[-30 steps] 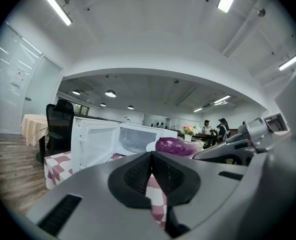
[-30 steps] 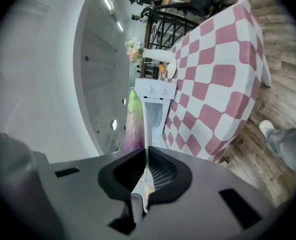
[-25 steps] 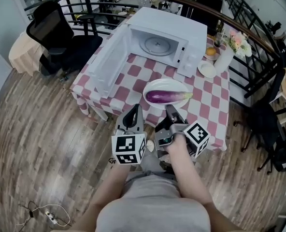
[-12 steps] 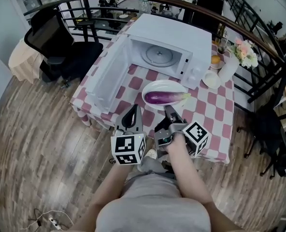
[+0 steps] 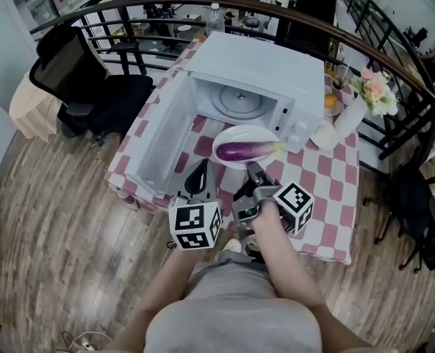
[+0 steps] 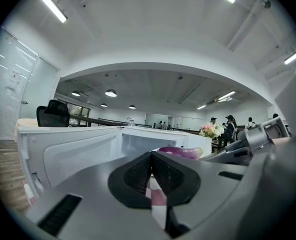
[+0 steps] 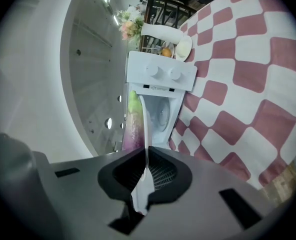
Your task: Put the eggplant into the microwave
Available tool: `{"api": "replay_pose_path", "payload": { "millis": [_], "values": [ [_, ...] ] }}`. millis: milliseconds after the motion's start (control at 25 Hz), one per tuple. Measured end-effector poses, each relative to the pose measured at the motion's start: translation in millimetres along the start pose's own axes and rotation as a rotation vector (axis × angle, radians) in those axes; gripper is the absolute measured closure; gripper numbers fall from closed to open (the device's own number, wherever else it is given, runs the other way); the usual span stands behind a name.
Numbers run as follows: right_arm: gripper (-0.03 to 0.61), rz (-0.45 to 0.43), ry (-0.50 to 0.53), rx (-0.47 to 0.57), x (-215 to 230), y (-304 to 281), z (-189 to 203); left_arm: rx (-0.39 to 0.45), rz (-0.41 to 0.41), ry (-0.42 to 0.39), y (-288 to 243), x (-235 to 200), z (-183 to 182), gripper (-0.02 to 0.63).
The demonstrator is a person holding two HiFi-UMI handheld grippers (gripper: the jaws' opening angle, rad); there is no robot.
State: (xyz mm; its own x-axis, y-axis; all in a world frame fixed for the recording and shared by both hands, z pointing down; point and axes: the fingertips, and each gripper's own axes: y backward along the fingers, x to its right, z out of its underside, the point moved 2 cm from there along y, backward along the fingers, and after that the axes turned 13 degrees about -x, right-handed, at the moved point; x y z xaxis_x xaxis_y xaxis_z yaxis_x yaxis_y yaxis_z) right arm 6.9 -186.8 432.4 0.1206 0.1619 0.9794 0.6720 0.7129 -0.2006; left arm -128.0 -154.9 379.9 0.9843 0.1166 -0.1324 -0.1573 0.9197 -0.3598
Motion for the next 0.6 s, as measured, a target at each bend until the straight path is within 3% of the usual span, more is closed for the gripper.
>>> {"api": "replay_pose_path", "payload": {
  "millis": [600],
  "values": [
    [0.541,0.027,-0.001,-0.015,10.2,-66.1,-41.3,-0.019,-0.007,0.005,-68.9,-18.3,-13.3,0.611]
  ]
}}
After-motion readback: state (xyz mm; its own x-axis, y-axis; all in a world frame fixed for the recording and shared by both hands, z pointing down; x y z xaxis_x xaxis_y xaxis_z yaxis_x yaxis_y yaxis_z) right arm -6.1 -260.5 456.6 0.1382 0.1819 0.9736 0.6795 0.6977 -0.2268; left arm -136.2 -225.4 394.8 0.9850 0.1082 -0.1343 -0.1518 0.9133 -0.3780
